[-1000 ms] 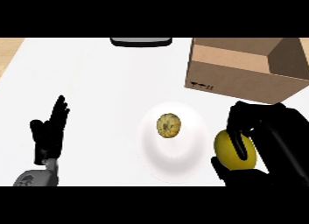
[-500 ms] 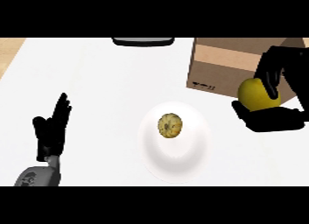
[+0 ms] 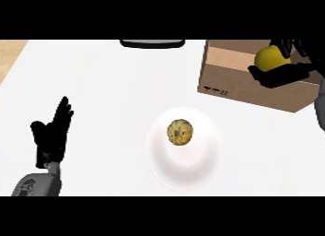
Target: Pick the lemon from the plate and place it in the cardboard box
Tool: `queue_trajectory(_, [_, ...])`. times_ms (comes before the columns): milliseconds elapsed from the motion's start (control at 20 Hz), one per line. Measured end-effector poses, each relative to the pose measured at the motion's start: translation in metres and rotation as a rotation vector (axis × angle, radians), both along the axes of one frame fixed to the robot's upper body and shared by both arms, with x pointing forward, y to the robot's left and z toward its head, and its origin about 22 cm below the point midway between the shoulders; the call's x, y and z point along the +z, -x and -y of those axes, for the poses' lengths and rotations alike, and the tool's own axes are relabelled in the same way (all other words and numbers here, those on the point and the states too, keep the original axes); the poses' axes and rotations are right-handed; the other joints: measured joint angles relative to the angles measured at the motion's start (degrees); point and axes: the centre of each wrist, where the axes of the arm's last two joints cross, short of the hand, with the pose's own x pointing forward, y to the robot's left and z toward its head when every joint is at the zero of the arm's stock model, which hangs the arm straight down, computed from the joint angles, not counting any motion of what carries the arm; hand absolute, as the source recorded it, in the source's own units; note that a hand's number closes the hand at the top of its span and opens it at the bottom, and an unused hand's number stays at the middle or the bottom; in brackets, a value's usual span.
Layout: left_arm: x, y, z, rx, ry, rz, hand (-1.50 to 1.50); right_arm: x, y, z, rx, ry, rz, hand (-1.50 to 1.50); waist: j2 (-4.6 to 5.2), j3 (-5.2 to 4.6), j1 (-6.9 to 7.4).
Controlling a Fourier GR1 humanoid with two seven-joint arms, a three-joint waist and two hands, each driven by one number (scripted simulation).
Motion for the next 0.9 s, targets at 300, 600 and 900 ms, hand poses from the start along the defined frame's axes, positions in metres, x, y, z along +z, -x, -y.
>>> queue_trajectory(300, [0.009, -0.003, 0.009, -0.012, -0.004, 0.01, 0.0, -0.037, -0.048, 0.009, -0.015, 0.022, -0.014, 1.5, 0.2, 0.03, 0.66])
queue_trajectory(600, [0.004, -0.007, 0.019, -0.024, -0.005, 0.014, 0.0, -0.07, -0.078, 0.025, -0.084, 0.004, -0.061, -1.5, 0.54, 0.02, 1.36])
queue_trajectory(900, [0.007, -0.006, 0.012, -0.035, 0.001, 0.01, 0.0, -0.088, -0.089, 0.045, -0.062, -0.147, -0.131, -1.5, 0.73, 0.04, 1.88])
